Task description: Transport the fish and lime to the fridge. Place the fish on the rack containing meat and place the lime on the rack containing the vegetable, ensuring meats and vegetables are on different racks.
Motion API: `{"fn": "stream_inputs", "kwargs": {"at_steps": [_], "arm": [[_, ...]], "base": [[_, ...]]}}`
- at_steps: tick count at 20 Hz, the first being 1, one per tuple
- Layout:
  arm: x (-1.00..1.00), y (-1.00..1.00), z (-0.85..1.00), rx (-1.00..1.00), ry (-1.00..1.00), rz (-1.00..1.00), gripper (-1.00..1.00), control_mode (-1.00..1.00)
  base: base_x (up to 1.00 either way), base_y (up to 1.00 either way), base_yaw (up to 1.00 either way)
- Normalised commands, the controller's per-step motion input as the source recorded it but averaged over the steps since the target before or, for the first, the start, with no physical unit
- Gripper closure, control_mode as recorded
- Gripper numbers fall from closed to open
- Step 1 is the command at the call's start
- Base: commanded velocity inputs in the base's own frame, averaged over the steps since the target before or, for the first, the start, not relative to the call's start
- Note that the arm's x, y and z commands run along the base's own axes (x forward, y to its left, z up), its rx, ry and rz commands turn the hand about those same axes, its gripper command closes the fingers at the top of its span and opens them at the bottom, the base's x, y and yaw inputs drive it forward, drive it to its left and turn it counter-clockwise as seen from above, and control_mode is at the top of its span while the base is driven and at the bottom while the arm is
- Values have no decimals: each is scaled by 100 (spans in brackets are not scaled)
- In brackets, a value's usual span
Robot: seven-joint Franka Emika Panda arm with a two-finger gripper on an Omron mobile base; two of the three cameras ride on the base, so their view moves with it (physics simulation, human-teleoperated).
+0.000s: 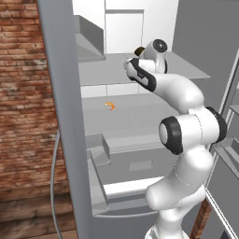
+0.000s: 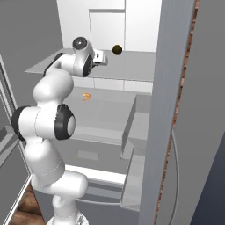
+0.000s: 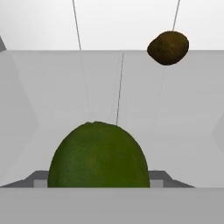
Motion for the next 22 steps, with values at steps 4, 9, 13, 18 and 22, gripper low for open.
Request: {"fn": "stream_inputs", "kwargs": {"at_steps": [4, 9, 13, 18, 22], "arm": [[11, 4, -10, 0, 2, 0, -100, -100], [-1, 0, 0, 0, -2, 0, -100, -100], [-13, 0, 0, 0, -9, 0, -100, -100], [-25, 0, 1, 0, -8, 0, -100, -100], [-58, 0, 9, 0, 0, 0, -100, -100]], "base": [[0, 0, 0], [0, 0, 0], [0, 0, 0], [0, 0, 0], [0, 0, 0]]}}
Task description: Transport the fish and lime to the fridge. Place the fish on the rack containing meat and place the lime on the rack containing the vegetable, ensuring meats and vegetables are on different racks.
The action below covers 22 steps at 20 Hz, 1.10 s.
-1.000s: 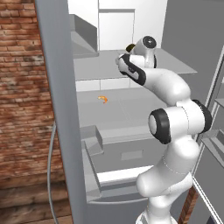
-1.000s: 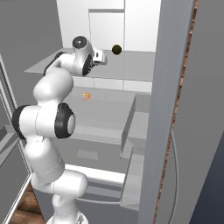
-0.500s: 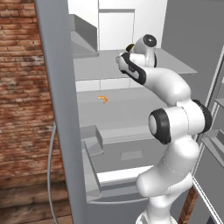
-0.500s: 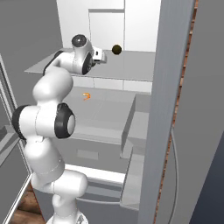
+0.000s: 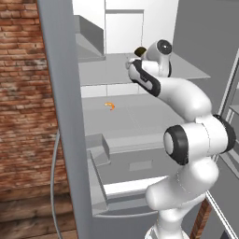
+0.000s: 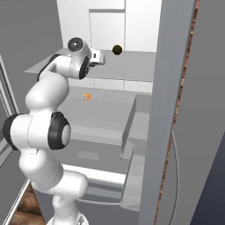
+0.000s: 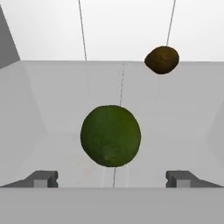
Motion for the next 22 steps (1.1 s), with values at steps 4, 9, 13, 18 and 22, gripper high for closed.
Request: {"fn": "stream_inputs", "kwargs": {"at_steps": [4, 9, 13, 18, 22], "arm": [[-73, 0, 15, 0, 0, 0, -100, -100], [-77, 0, 28, 0, 13, 0, -100, -100], [-91, 0, 28, 0, 3, 0, -100, -100], [-92, 0, 26, 0, 1, 0, -100, -100], [-91, 0, 8, 0, 0, 0, -100, -100]], "base": [[0, 0, 0], [0, 0, 0], [0, 0, 0], [0, 0, 0], [0, 0, 0]]}}
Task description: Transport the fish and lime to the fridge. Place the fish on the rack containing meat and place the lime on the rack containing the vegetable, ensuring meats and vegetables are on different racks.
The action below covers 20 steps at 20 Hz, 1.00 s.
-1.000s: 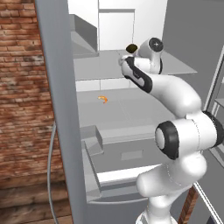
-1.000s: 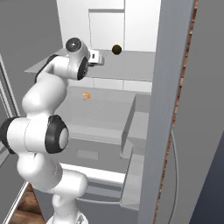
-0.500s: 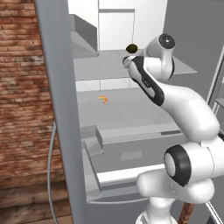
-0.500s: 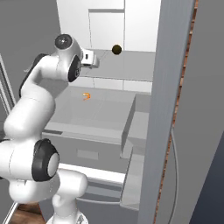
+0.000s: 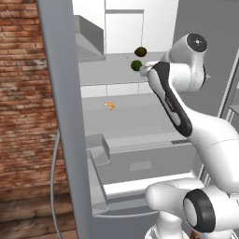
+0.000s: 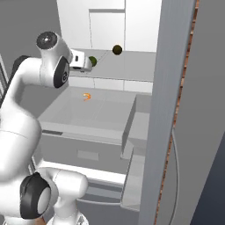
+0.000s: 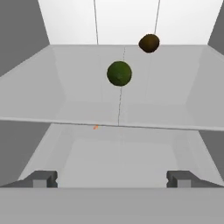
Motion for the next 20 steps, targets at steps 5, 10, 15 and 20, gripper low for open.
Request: {"fn": "stream_inputs", "kwargs": {"at_steps": [5, 10, 15, 20], "arm": [[-93, 0, 5, 0, 0, 0, -100, -100], [-72, 0, 11, 0, 3, 0, -100, -100], [-52, -2, 21, -1, 2, 0, -100, -100], [-43, -2, 7, -2, -2, 0, -100, -100]], "base": [[0, 0, 0], [0, 0, 0], [0, 0, 0], [0, 0, 0]]}}
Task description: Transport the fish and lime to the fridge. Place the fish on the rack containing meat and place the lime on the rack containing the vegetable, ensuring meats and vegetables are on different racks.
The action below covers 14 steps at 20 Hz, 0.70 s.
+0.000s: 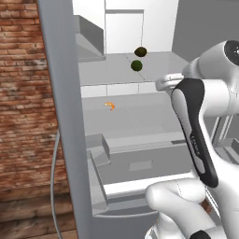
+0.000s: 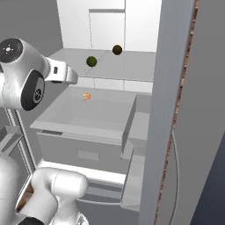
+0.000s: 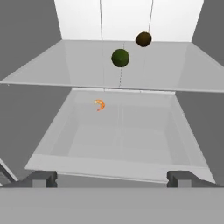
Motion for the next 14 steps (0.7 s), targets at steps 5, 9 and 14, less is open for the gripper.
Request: {"fn": "stream_inputs", "kwargs": {"at_steps": [5, 9, 14], "arm": [[-28, 0, 1, -3, 0, 0, -100, -100], [-17, -9, -10, -6, 0, 0, -100, -100], [-17, -4, -3, -2, 0, 0, -100, 100]], "base": [[0, 0, 0], [0, 0, 0], [-27, 0, 0]]}}
